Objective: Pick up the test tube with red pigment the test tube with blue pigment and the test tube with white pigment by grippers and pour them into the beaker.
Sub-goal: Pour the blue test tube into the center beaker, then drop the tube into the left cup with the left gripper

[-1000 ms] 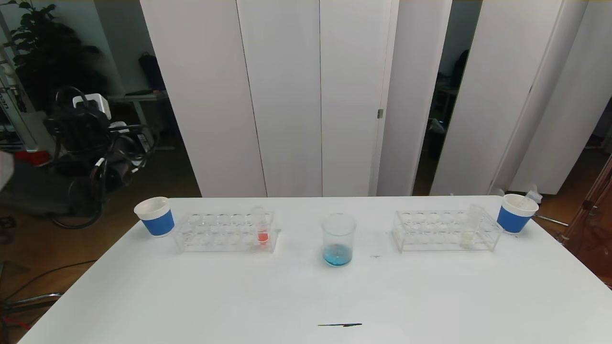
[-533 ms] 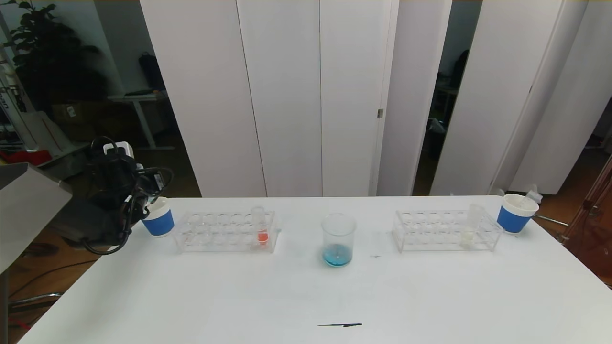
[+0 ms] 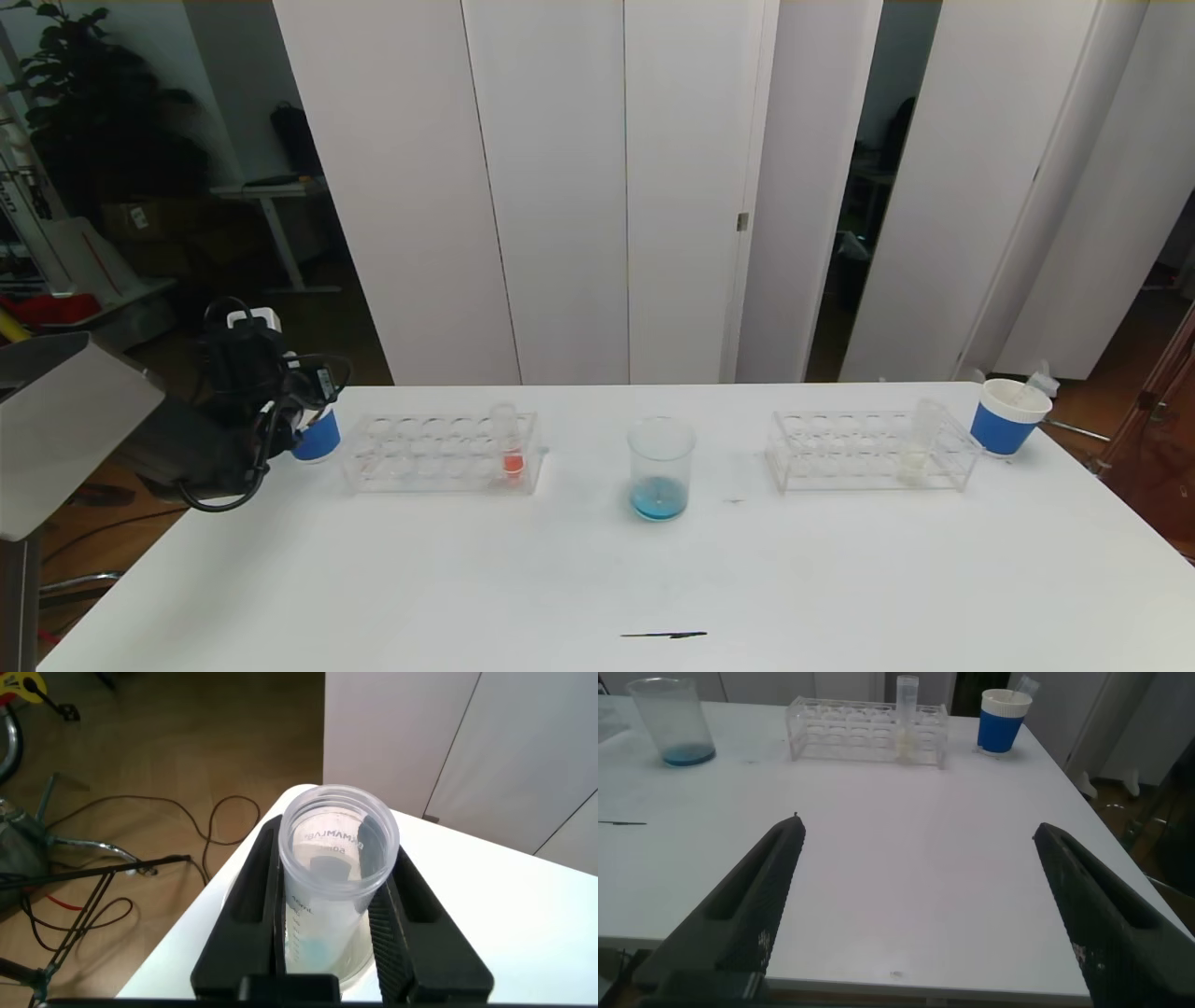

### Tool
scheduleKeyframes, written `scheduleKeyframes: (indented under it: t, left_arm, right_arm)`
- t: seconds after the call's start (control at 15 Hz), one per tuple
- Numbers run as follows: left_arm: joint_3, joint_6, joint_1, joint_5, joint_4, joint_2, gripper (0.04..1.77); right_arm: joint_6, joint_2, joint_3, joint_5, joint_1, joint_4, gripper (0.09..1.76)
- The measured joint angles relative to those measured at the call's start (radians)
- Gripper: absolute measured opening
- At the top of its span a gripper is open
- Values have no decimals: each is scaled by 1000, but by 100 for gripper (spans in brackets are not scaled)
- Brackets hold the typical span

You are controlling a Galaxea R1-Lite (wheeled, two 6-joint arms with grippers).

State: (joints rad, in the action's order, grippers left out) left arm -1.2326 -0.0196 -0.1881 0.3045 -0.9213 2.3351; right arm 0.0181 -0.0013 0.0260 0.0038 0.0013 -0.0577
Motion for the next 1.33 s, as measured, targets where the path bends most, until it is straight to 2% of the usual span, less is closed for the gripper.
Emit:
scheduleKeyframes:
  t: [0.07, 0.13, 0.27, 0.33, 0.67, 1.0, 1.2, 1.33]
  left_arm:
    - [0, 1, 0, 0, 8, 0, 66]
    - [0, 3, -1, 0, 13, 0, 90]
    - [-4, 4, -4, -1, 13, -3, 156]
    - [-4, 5, -5, -1, 13, -5, 173]
    - [10, 12, 0, -1, 24, -51, 175]
    - [76, 36, 30, -18, 137, -246, 175]
    - [142, 39, 68, -94, 259, -407, 175]
    - [217, 39, 107, -188, 335, -526, 175]
  right_arm:
    - [0, 0, 0, 0, 0, 0, 175]
    - [0, 0, 0, 0, 0, 0, 175]
    - [0, 0, 0, 0, 0, 0, 175]
    - [0, 0, 0, 0, 0, 0, 175]
    - [0, 0, 0, 0, 0, 0, 175]
    - [0, 0, 0, 0, 0, 0, 175]
    - [0, 0, 0, 0, 0, 0, 175]
    - [0, 0, 0, 0, 0, 0, 175]
